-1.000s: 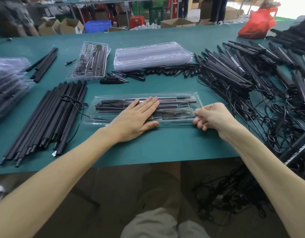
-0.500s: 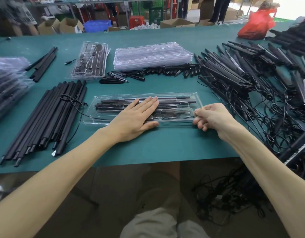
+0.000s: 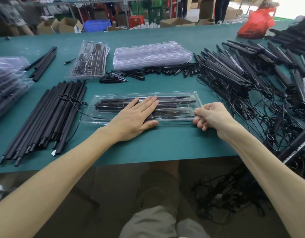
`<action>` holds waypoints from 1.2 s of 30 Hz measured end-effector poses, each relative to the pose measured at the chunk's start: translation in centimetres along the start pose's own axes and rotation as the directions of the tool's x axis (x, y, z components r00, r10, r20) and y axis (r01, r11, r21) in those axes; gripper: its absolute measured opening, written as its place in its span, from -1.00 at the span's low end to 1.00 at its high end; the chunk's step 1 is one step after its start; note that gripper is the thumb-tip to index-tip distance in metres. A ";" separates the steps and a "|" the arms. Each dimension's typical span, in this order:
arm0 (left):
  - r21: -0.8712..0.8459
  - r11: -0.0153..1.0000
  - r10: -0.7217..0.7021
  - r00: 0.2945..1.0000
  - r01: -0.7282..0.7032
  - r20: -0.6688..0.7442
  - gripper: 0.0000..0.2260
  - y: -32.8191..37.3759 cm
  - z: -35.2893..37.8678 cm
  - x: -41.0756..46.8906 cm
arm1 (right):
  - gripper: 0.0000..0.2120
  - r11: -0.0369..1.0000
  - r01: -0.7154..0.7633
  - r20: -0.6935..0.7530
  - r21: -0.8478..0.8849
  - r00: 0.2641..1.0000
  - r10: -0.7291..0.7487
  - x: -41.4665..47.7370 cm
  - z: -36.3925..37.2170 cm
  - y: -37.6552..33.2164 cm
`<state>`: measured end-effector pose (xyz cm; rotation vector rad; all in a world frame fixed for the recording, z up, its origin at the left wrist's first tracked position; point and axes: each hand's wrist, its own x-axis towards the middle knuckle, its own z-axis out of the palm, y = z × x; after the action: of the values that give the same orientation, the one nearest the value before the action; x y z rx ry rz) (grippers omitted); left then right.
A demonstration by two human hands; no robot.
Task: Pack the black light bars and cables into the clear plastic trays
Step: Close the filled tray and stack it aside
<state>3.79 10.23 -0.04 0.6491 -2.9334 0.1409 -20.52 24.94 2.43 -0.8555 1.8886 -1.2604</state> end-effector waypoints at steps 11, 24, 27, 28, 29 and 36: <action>-0.004 1.000 -0.006 1.000 0.006 0.012 -0.32 0.2 -0.2 0.0 | -0.81 1.000 -0.009 0.007 -0.015 1.000 0.009 0.2 0.0 0.1; -0.010 1.000 0.005 1.000 -0.005 -0.011 -0.31 -0.1 0.1 -0.1 | -0.88 0.967 -0.247 0.360 0.067 0.910 0.207 1.9 -3.2 -1.6; -0.014 1.000 -0.003 1.000 0.003 -0.009 -0.31 -0.1 0.1 0.0 | -0.87 0.966 -0.252 0.338 0.062 0.916 0.217 1.9 -3.2 -1.9; -0.014 1.000 -0.005 1.000 0.004 -0.010 -0.31 -0.1 0.1 0.0 | -0.87 0.965 -0.253 0.329 0.070 0.919 0.217 1.8 -3.0 -1.9; -0.013 1.000 -0.005 1.000 0.005 -0.010 -0.31 -0.1 0.1 0.0 | -0.87 0.965 -0.251 0.322 0.078 0.922 0.214 1.7 -3.0 -1.9; -0.011 1.000 -0.004 1.000 0.004 -0.003 -0.31 -0.1 0.0 0.0 | -0.82 0.971 -0.231 0.266 0.065 0.942 0.206 1.4 -2.4 -1.8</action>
<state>3.83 10.15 0.00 0.6529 -2.9276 0.1257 -23.03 24.39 4.59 -0.6999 1.6517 -1.0412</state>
